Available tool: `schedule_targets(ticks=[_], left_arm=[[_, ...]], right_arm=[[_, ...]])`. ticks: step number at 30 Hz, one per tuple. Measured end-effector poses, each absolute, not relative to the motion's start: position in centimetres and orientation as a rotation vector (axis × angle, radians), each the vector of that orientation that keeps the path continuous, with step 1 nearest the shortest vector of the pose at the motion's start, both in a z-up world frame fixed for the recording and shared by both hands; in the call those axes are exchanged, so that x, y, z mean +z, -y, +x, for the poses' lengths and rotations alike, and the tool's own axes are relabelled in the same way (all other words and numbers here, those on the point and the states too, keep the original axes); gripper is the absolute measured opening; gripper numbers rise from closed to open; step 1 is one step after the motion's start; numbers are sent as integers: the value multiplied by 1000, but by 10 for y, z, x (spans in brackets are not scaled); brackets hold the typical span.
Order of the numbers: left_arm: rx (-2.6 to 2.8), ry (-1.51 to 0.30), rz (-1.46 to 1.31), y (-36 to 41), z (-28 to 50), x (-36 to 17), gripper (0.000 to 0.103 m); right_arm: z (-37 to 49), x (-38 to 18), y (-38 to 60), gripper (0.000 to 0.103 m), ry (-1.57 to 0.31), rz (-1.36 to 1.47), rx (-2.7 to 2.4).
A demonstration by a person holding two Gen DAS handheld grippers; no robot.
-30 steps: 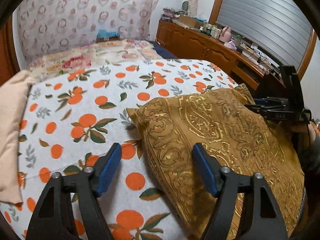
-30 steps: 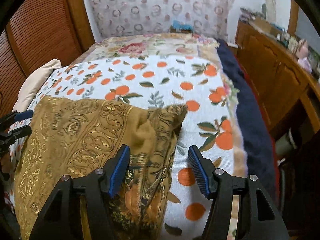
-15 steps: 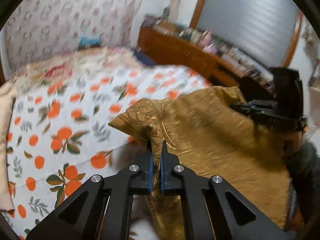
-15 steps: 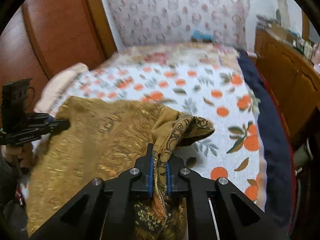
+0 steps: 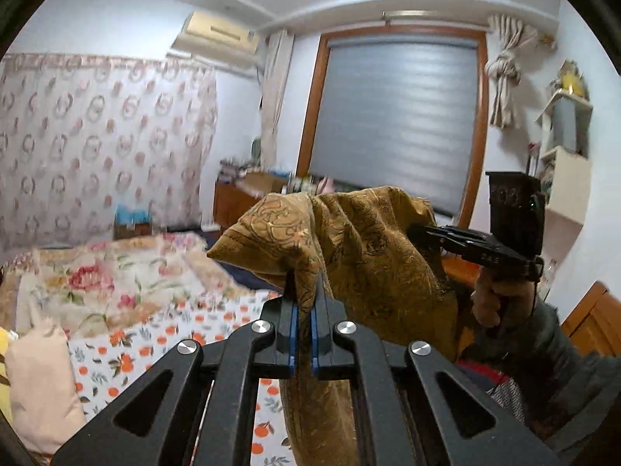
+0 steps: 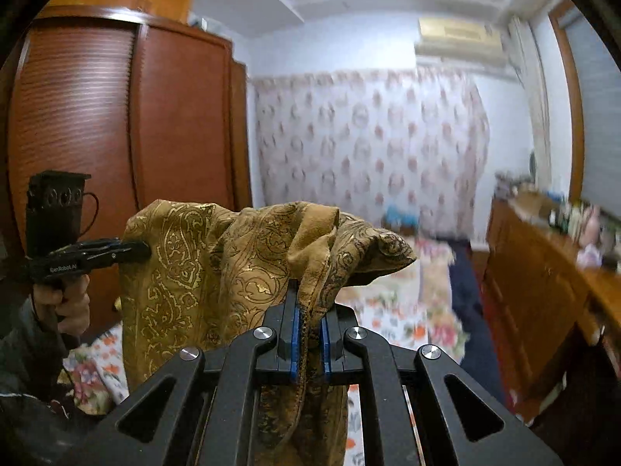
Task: Fold small clothes
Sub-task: 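Grasp the folded brown shirt edge with the left gripper while the right gripper grasps beside it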
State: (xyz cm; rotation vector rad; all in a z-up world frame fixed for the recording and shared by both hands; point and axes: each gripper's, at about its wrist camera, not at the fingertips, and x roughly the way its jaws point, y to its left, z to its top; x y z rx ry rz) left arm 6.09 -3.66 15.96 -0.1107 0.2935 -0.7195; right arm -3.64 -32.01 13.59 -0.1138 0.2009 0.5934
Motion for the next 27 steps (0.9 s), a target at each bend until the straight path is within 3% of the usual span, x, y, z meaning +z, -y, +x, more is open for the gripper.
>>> schedule_targets(ticks=[8,16,19,25,27], left_arm=[[-680,-208,-104,15,40,193,6],[-603,-195,-104,-6,35,198,6],[-554,-225,-101,-10,49,187,6],[-387,-366,-44,-20,149,114,6],[-312,-445,-8,-24,198,80,16]], right_arm=[[-77,184,317,8,-89,-143,645],[-69,163,316,8,-82,-168,679],[-39,148,315,8,-129,-148,689],[54,117,282,8,-286,-170,667],[101,93,262,8,-339,-204,628]])
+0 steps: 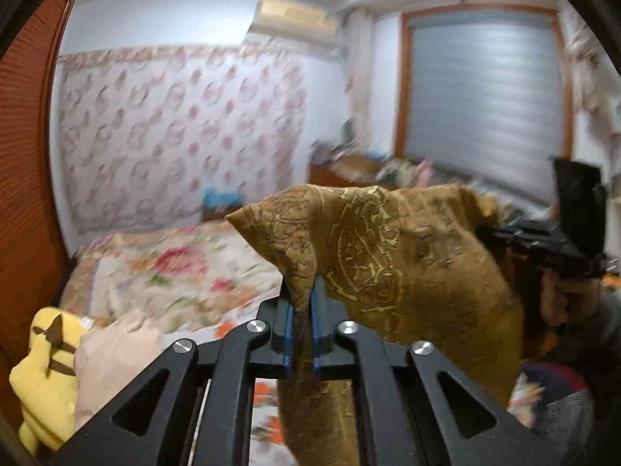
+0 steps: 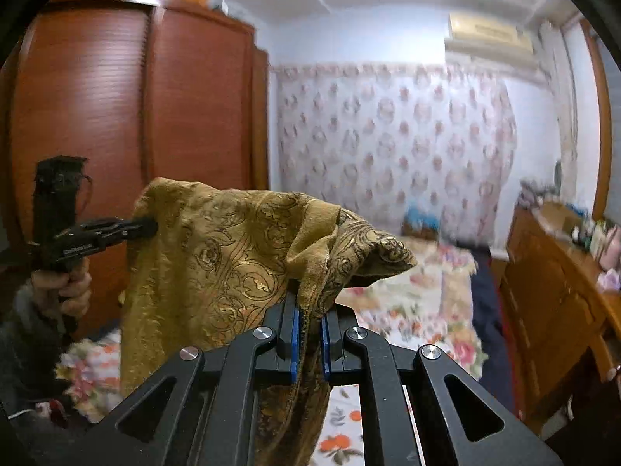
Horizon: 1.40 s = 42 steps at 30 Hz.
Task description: Fold small clothes
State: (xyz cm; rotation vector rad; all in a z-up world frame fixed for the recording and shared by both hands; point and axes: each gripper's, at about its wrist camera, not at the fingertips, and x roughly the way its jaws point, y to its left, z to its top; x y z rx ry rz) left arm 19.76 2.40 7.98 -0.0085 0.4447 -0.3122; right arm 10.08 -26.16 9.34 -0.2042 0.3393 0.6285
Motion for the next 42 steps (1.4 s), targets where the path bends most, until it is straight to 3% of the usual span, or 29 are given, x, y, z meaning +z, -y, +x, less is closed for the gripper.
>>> schedule_targets(ticks=[1,3,5,7,9,11,15,29,31,33,42], left_arm=[[-260,-499,16,-26,218,62,18],[-222,-584,31,-31,246,31,31],[-226,-638,18,-36,256,10,43],[-236,-675,5,-38,255,-9,47],[-251,-697,7,-37,247,-21,68],[-255,-703,7,-36,237,-28,76],[-269,-723,-9,-33,209,-35,77],[-312,-786,-51,-29,132,-77,77],[-318,-790,-59,-28,127,-80,77],[-323,-798,-81,-27,120,-83,77],[-331,-804,-115,-24,101,-88,77]], right_arm=[[126,80,251,8,-386,-224,613],[177,48,231,24,-527,-287,496],[205,24,227,24,-607,-313,449],[212,10,231,24,-637,-307,457],[208,3,237,30,-654,-289,465],[202,-1,241,36,-668,-279,482],[178,-4,251,43,-687,-239,496],[127,-28,279,43,-785,-148,575],[128,-31,280,30,-790,-140,591],[128,-28,283,4,-776,-153,594],[119,-8,308,3,-728,-128,561]])
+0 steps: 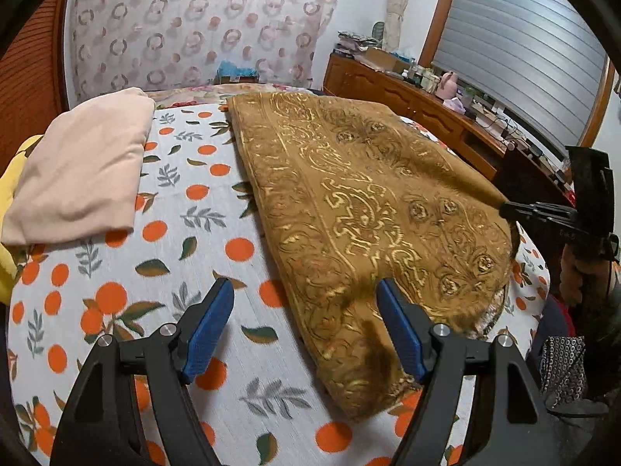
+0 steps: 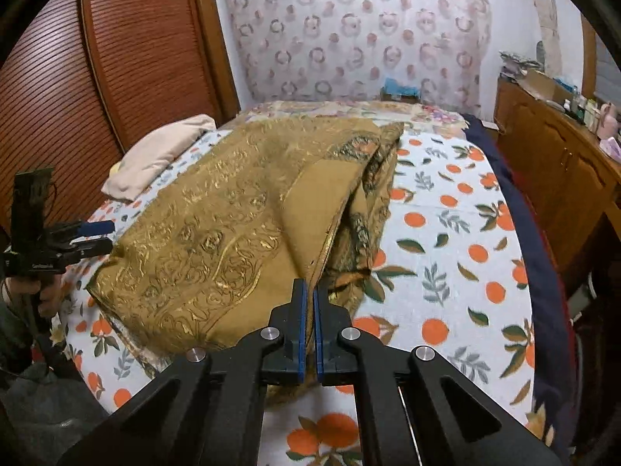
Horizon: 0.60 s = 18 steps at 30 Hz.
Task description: Fold small clothes
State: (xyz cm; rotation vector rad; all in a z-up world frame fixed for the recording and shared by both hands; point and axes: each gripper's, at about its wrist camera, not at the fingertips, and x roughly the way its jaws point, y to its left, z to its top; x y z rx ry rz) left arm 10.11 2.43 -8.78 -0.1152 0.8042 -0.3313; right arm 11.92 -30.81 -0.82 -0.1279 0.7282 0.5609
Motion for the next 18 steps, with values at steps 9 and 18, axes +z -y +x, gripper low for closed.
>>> schedule_targets(ticks=[9,18], left_arm=[[-306,-813,-85,-21,97,-92,77],[-325,-826,-83,-17,96,-96,62]], right_arm=[[114,-22,291,44,-739,-178,508],[112,-43,289,57,-789,-158,492]])
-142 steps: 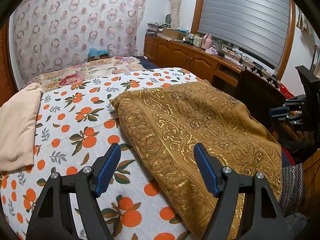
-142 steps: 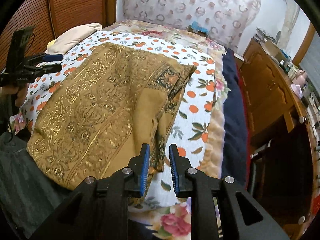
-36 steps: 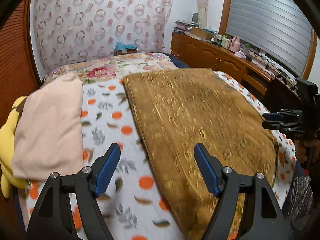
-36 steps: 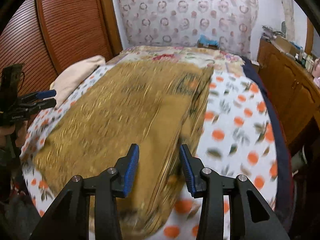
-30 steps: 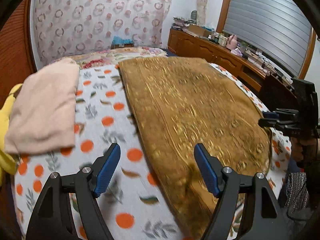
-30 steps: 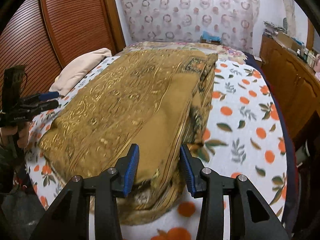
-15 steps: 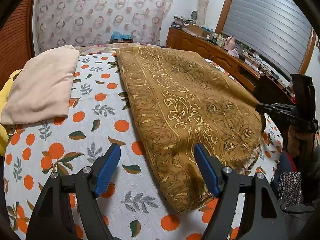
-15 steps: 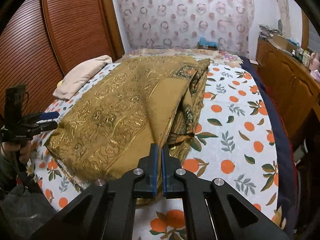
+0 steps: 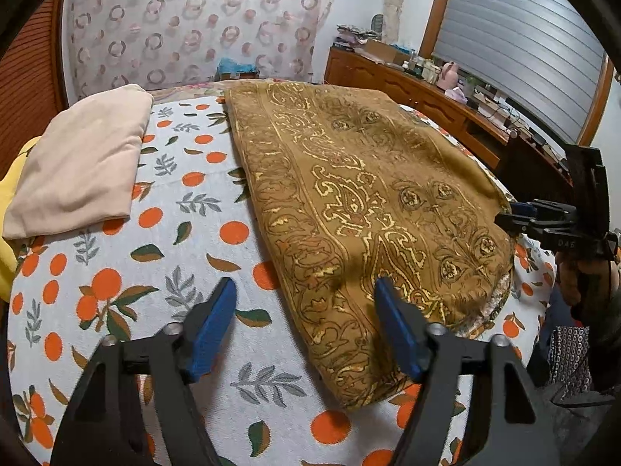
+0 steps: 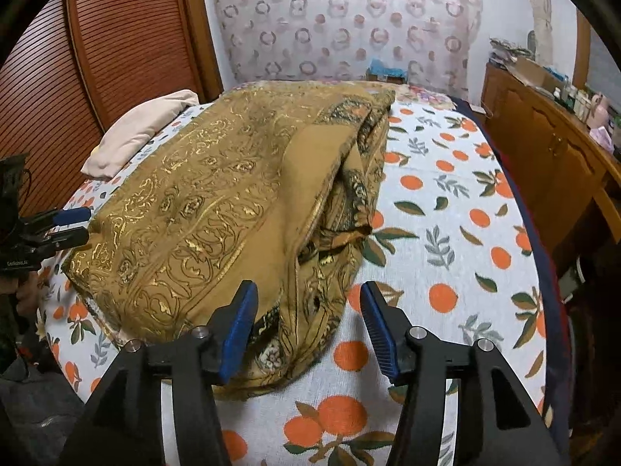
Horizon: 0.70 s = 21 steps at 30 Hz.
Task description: Fold small clothes
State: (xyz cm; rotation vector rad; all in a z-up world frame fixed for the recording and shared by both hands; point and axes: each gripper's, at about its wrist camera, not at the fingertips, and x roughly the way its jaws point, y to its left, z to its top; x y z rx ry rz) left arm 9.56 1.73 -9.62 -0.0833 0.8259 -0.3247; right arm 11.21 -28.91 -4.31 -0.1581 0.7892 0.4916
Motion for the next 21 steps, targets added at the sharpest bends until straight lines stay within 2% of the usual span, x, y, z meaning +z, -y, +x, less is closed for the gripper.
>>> schedule_targets(ticks=[3,5,10,11,12,13,15,17,21], left_arm=[[-352,-845,-87,-14,95,-99,44],[-367,-851,-90,-12,94,-101,38],[-376,-857,-91,-10,93,-102,32],[-383,-859,-97,-10,93,-102,27],[-396,-861,-105,-10,93,-102,20],[-404,-863,-111,-10,94,-103,16],[-429,-857,-109,-9,95,-99,9],[-450,-832,-111,-9,99,-89,7],[-475,-735,-132,-14,123,-43,6]], right_arm=[[111,-48,289,57,-817,-141,511],[107,-50,287,57,-812,-146,516],[102,-52,282,57,-807,-140,535],[101,-52,282,55,-804,-143,541],[100,-52,280,42,-800,-147,551],[100,-53,279,37,-797,-155,555],[102,-53,279,9,-796,-149,577],[100,-44,283,6,-732,-107,613],[102,-6,285,5,-597,-110,650]])
